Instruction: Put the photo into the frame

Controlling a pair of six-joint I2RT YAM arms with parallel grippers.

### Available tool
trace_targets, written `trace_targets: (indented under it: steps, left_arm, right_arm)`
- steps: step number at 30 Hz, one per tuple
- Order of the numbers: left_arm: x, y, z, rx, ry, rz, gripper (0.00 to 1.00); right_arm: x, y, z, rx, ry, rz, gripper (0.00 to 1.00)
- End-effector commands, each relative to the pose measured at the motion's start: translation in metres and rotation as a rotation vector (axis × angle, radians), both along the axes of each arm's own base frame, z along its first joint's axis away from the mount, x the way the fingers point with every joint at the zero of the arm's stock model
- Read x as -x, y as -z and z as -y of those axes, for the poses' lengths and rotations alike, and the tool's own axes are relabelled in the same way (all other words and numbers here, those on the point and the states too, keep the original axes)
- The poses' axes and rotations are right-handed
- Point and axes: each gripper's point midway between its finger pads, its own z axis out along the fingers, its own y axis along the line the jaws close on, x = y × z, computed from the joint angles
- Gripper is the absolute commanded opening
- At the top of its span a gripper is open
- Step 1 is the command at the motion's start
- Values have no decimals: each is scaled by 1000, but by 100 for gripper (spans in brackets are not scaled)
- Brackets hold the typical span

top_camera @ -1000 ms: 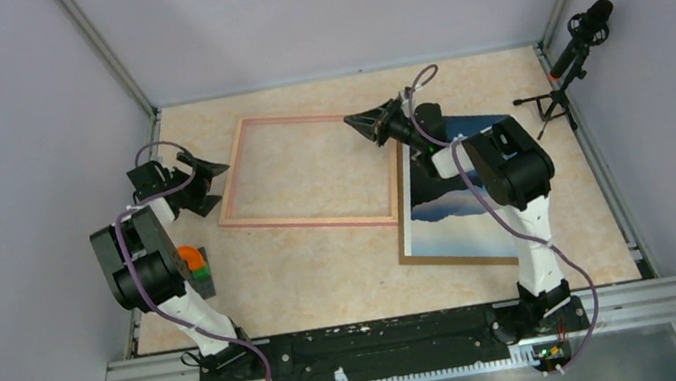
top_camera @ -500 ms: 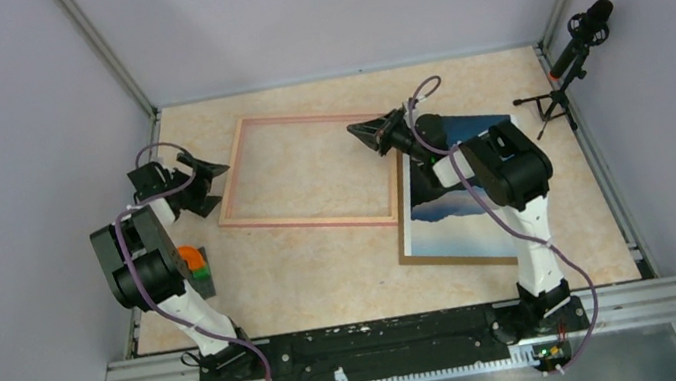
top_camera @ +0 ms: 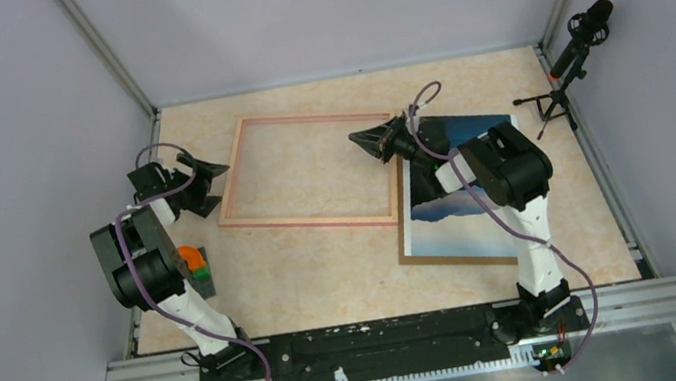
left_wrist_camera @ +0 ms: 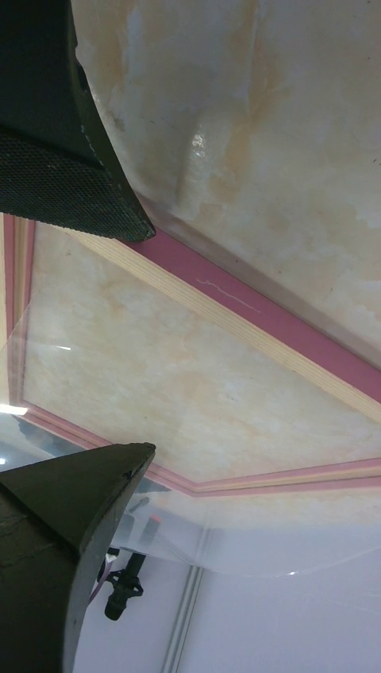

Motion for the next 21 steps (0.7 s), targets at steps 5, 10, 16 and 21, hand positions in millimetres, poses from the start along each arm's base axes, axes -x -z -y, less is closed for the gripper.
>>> trace_targets:
  steps: [5, 10, 16, 21]
  left_arm:
    - [1, 0, 7, 30, 25, 13, 99]
    - [1, 0, 7, 32, 25, 15, 99]
    - [1, 1, 7, 31, 24, 12, 99]
    - [1, 1, 7, 32, 23, 13, 99]
  right_arm:
    - [21, -26, -10, -33, -114, 96, 0]
    - [20, -27, -12, -26, -152, 118, 0]
    - [9, -23, -3, -3, -148, 137, 0]
    - [4, -21, 5, -7, -164, 142, 0]
